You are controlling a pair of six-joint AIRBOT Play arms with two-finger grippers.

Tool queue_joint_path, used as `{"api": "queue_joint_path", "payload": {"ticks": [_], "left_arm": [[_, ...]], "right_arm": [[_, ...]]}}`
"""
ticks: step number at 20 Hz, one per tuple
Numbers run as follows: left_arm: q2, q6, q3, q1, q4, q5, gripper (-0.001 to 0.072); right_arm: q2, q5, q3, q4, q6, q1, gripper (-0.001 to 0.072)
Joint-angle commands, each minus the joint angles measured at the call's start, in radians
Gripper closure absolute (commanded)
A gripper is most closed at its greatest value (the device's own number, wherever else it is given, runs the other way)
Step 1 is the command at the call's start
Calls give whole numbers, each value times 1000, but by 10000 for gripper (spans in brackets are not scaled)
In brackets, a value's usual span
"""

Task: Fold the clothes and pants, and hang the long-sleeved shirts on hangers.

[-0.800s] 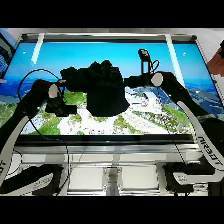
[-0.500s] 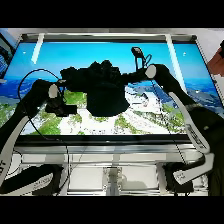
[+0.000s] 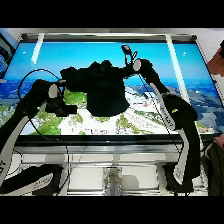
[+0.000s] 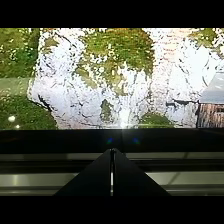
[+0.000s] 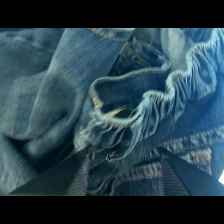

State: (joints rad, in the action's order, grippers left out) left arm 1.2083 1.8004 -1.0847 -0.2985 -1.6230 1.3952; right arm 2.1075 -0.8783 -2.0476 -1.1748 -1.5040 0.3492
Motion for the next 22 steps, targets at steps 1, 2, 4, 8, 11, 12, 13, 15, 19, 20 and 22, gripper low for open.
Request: {"api": "queue_joint_path", "payload": {"ticks": [1,2,4,8,11,12,13,15,19,20,22], "left_arm": [[0,0,0,0,0,0,674],[0,0,0,0,0,0,674],[0,0,0,0,0,0,674],[0,0,0,0,0,0,674],[0,0,0,0,0,0,674],[0,0,0,0,0,0,675],[0,0,0,0,0,0,674],[0,0,0,0,0,0,674],[0,0,0,0,0,0,674],[0,0,0,0,0,0,675],[0,0,0,0,0,0,674]], "right_arm": [[55,16,-42,16,14,7,194],[54,21,-42,26,29,10,194],[53,23,-42,60,50,26,194],[50,22,-42,53,48,76,193],[58,90,-42,-9,-23,87,223],[68,108,-41,-20,-54,84,261],[82,119,-41,-24,-79,80,279],[108,131,-41,-30,-86,69,465],[41,92,-43,-40,-72,13,665],[-17,26,-42,-52,-60,-19,665],[-159,-157,-42,-108,44,-87,665]]}}
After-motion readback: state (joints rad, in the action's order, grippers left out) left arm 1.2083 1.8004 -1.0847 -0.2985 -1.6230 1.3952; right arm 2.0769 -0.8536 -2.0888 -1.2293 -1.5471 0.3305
